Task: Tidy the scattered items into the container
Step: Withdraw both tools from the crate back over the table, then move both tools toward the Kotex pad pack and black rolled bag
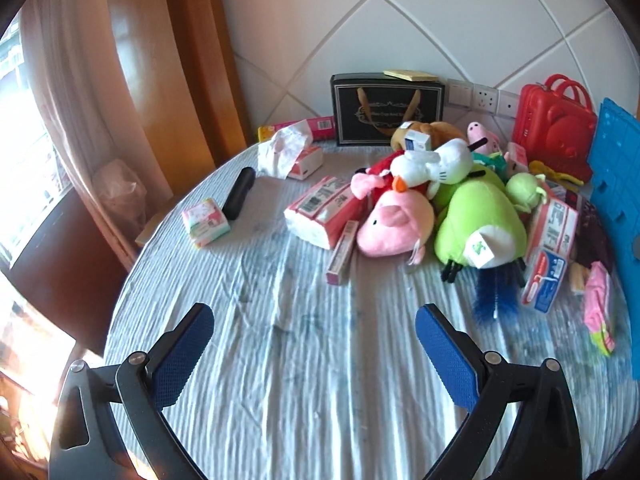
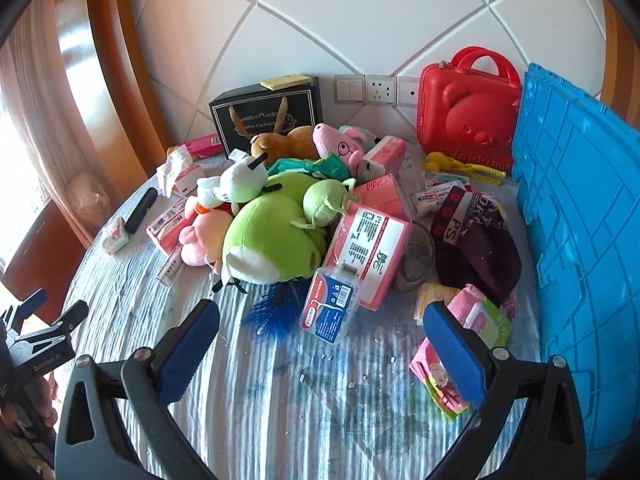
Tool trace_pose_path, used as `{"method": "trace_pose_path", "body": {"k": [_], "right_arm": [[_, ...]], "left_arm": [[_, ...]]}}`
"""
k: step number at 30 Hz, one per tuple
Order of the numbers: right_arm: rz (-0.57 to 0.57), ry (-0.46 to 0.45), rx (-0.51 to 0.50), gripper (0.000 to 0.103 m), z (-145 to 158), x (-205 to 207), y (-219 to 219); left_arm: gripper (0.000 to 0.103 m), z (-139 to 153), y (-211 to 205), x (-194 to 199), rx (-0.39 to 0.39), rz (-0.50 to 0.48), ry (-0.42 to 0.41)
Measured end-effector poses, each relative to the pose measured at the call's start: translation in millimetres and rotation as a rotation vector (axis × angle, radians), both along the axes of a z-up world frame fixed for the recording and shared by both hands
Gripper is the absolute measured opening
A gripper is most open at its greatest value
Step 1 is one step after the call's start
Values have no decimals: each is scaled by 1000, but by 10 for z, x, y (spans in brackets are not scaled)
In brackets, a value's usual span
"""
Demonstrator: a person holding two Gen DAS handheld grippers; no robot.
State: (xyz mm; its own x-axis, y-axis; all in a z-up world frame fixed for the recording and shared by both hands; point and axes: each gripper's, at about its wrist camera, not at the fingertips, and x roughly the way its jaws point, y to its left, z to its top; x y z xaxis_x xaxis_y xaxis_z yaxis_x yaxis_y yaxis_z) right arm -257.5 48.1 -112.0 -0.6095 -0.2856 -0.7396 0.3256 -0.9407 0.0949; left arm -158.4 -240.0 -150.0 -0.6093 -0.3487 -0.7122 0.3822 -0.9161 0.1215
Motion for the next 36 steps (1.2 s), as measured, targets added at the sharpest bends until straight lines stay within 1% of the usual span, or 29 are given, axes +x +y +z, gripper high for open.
{"method": "trace_pose_path", "body": {"k": [3, 5, 8, 10, 12, 15, 17, 20, 21, 23, 24, 25, 27, 28, 30, 32, 33, 36], "right_arm": [[-49, -20, 11, 103, -145, -6, -77], [-58, -50, -10, 103, -245, -19, -170], [-65, -67, -1, 103, -356, -33, -420], [-62, -76, -5, 103, -410, -50, -613], [-57, -85, 4, 103, -461, -81, -820], [-59, -96, 6, 103, -519, -142, -1103], [-41, -105, -1, 103, -553, -194, -1302], [57, -104, -21, 103, -642, -256, -1681], [85, -112, -23, 103, -681, -276, -1828], [108, -136, -20, 103, -742, -286, -2113], [121, -141, -33, 103, -746, -275, -2248], [135, -143, -39, 103, -741, -272, -2386], [154, -122, -14, 103, -711, -305, -2671], [145, -108, -2, 103, -694, -340, -2797], [109, -96, -13, 103, -666, -422, -2993], [89, -98, -31, 103, -677, -511, -3159], [79, -99, -19, 103, -692, -561, -3241], [62, -106, -23, 103, -720, -705, -3405]], "left_arm": [[102, -150, -290, -2, 10, -5, -30], [102, -249, -486, -18, 13, -1, -50], [102, -382, -751, -73, 29, -1, -75], [98, -448, -913, -132, 31, -9, -90], [97, -486, -1079, -185, 35, -3, -99], [97, -517, -1340, -257, 68, 24, -98], [97, -541, -1486, -307, 79, 55, -95], [95, -585, -1683, -414, 66, 111, -111], [93, -599, -1761, -448, 77, 126, -115], [93, -610, -1909, -517, 111, 128, -124], [93, -609, -1984, -557, 116, 126, -132], [93, -595, -2052, -604, 114, 124, -126], [93, -581, -2220, -740, 114, 131, -115], [93, -586, -2312, -833, 128, 125, -113], [93, -629, -2499, -1065, 146, 123, -127], [93, -698, -2665, -1280, 161, 131, -144], [93, -745, -2734, -1381, 167, 133, -150], [91, -950, -2866, -1628, 205, 128, -180]]}}
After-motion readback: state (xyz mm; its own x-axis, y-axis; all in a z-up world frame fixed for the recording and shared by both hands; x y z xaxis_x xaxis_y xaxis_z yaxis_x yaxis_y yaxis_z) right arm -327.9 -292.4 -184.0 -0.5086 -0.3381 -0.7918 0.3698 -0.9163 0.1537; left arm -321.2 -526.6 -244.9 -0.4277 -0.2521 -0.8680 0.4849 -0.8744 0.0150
